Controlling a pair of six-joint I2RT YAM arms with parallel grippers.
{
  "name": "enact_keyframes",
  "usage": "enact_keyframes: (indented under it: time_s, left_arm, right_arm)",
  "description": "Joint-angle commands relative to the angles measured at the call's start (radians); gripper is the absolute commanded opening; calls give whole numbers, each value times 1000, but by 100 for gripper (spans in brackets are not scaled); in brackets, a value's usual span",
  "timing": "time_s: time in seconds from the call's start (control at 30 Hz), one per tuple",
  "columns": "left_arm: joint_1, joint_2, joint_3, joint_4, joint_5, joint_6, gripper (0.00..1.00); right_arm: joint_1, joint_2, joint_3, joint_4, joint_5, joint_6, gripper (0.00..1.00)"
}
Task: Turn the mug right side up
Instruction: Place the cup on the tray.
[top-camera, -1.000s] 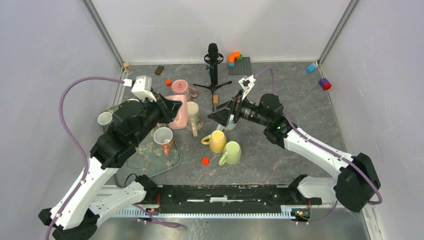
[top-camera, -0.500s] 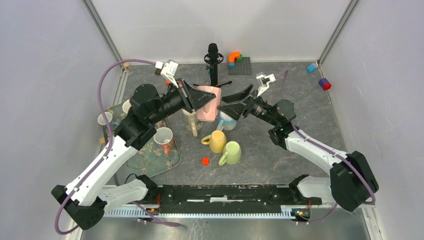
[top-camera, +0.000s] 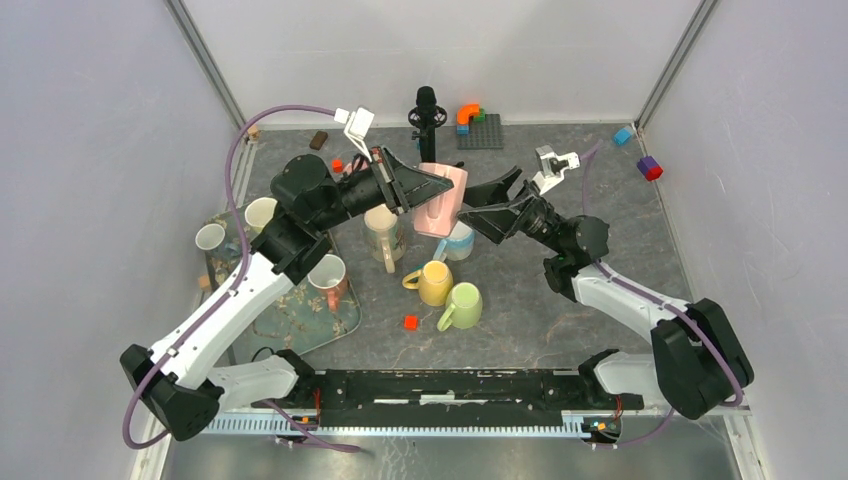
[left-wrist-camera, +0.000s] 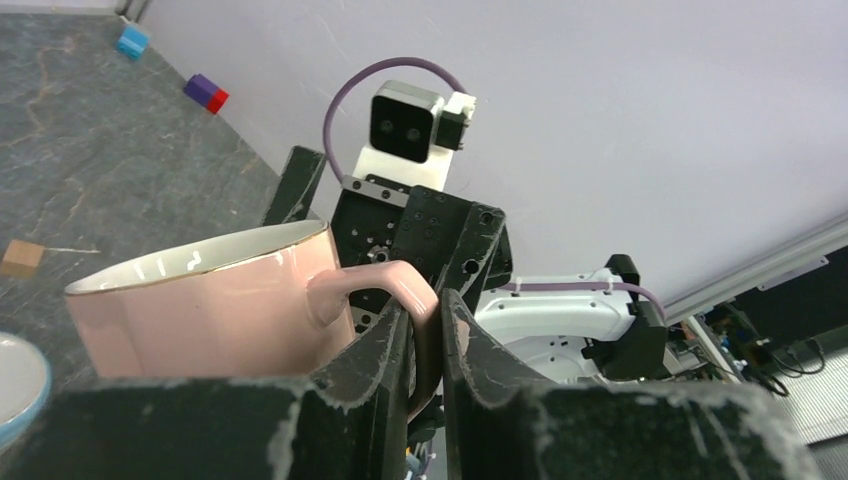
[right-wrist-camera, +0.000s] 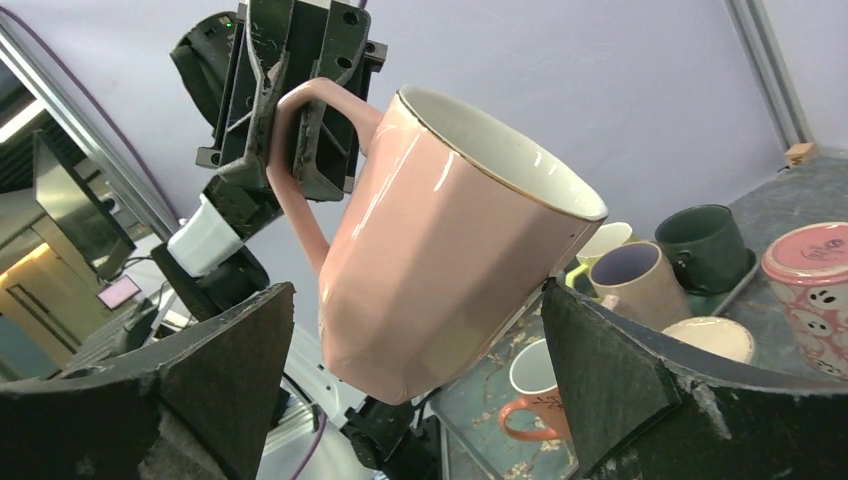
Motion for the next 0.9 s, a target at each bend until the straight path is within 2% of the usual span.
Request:
enact_keyframes:
  time_s: [0.0,0.2,0.47,0.87]
  left_arm:
    - [1,6,55,236,70,-93,2]
    - [-2,27,36,297,99,-133,2]
    - [-23,52,18,347,123,-159,2]
    - [-63,95,-15,415,123,-188,2]
  right_arm:
    - [0,20,-9,169,-20,89,98]
    - [0,45,-1,194,6,155,98]
    - [0,51,3,153,38,160,98]
    - [1,81,49,236,53,258,98]
